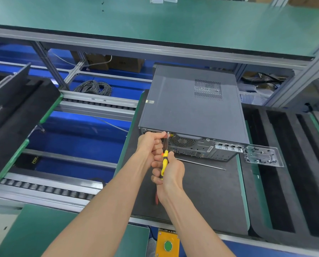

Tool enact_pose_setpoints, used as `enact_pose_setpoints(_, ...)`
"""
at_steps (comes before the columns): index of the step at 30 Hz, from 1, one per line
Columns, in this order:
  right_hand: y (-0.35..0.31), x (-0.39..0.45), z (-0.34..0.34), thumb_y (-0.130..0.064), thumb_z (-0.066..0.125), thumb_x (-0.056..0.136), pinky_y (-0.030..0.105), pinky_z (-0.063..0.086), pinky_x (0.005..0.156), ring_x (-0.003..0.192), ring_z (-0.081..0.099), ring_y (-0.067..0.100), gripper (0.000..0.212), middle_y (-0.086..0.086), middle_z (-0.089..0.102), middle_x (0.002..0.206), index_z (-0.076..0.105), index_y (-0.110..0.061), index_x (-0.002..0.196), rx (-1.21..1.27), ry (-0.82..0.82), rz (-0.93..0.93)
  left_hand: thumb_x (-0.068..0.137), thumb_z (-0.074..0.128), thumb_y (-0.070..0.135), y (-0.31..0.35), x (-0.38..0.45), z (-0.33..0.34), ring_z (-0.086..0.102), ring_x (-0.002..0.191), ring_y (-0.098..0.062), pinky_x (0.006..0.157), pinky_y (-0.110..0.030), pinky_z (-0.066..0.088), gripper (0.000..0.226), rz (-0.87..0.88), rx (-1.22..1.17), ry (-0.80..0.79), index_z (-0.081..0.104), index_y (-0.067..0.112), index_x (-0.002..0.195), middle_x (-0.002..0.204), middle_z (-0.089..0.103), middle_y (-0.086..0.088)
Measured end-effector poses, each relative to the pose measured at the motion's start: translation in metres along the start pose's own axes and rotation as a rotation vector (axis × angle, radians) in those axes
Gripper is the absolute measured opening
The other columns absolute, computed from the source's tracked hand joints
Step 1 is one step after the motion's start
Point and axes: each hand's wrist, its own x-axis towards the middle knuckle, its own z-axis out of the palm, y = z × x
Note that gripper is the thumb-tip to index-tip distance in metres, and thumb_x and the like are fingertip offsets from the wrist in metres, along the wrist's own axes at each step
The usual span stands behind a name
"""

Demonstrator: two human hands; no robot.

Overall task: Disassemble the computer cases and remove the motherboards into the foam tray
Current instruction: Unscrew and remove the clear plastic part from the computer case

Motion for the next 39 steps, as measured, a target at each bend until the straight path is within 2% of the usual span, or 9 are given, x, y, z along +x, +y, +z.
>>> enact_pose_setpoints(5,0.000,-0.002,-0.001,-0.021,0.064,0.096,0.019,0.020,0.035,0.040,0.035,0.012,0.020,0.002,0.052,0.055,0.061,-0.005,0.086,-0.022,-0.018,-0.040,0.093,0.062,0.011,0.000,0.000,0.001,0.013,0.043,-0.007,0.048,-0.025,0.007,0.014,0.018,-0.018,-0.017,0.070,0.000,0.095,0.052,0.020,0.008)
enact_pose_setpoints(8,0.000,-0.002,-0.001,-0.036,0.055,0.101,0.018,0.019,0.035,0.039,0.035,0.012,0.031,0.005,0.054,0.057,0.061,-0.007,0.088,0.023,-0.027,-0.009,0.092,0.064,0.011,-0.001,0.000,0.001,0.014,0.041,-0.008,0.040,-0.022,0.012,0.013,0.010,-0.018,-0.002,0.069,0.000,0.093,0.050,0.021,0.007)
enact_pose_setpoints(11,0.000,0.000,-0.001,-0.032,0.044,0.106,0.018,0.019,0.036,0.038,0.036,0.012,0.039,0.007,0.056,0.055,0.061,-0.004,0.085,0.024,0.003,0.003,0.092,0.065,0.013,-0.001,0.000,0.001,0.016,0.043,-0.009,0.039,-0.021,0.016,0.012,0.001,0.002,0.006,0.069,0.002,0.096,0.052,0.023,0.006)
enact_pose_setpoints(16,0.001,-0.002,0.000,-0.026,0.064,0.096,0.018,0.020,0.035,0.040,0.035,0.012,0.021,0.003,0.052,0.056,0.062,-0.007,0.088,-0.015,-0.039,-0.034,0.090,0.066,0.009,0.000,0.000,0.002,0.015,0.043,-0.008,0.046,-0.024,0.012,0.013,0.026,-0.013,0.012,0.070,-0.001,0.098,0.052,0.023,0.006)
enact_pose_setpoints(20,-0.001,0.001,-0.001,-0.038,0.045,0.104,0.018,0.020,0.036,0.038,0.036,0.012,0.039,0.008,0.056,0.057,0.060,-0.006,0.087,-0.001,-0.017,-0.003,0.087,0.072,0.015,0.000,0.000,0.001,0.016,0.043,-0.010,0.041,-0.021,0.017,0.019,0.005,0.014,0.007,0.069,0.004,0.101,0.054,0.024,0.004)
enact_pose_setpoints(25,0.000,-0.001,-0.001,-0.022,0.066,0.094,0.019,0.021,0.036,0.042,0.037,0.012,0.018,0.002,0.053,0.059,0.061,-0.005,0.092,-0.049,-0.042,-0.056,0.084,0.078,0.014,0.001,0.002,0.001,0.019,0.047,-0.009,0.045,-0.024,0.018,0.028,0.036,0.063,0.018,0.072,-0.004,0.104,0.057,0.027,0.003)
enact_pose_setpoints(28,-0.002,0.000,0.001,-0.033,0.057,0.100,0.017,0.020,0.037,0.040,0.037,0.013,0.027,0.005,0.053,0.060,0.061,-0.006,0.101,-0.039,-0.058,-0.036,0.084,0.077,0.012,0.000,0.003,0.002,0.017,0.043,-0.009,0.041,-0.023,0.016,0.032,0.039,0.043,0.011,0.069,-0.006,0.110,0.055,0.024,0.004)
enact_pose_setpoints(32,-0.003,0.001,0.001,-0.028,0.041,0.104,0.016,0.020,0.038,0.038,0.037,0.014,0.028,0.006,0.056,0.055,0.058,-0.007,0.098,-0.037,-0.038,-0.042,0.085,0.074,0.010,-0.001,0.002,0.004,0.015,0.040,-0.009,0.037,-0.019,0.016,0.020,0.036,0.011,0.019,0.066,0.003,0.102,0.052,0.021,0.005)
enact_pose_setpoints(39,-0.005,-0.003,-0.002,-0.021,0.054,0.099,0.018,0.021,0.038,0.040,0.036,0.013,0.018,0.002,0.052,0.054,0.058,-0.008,0.087,-0.130,-0.043,-0.097,0.086,0.066,0.011,-0.002,-0.001,0.011,0.015,0.039,-0.007,0.038,-0.020,0.014,0.006,0.040,0.014,0.012,0.065,0.005,0.086,0.050,0.022,0.006)
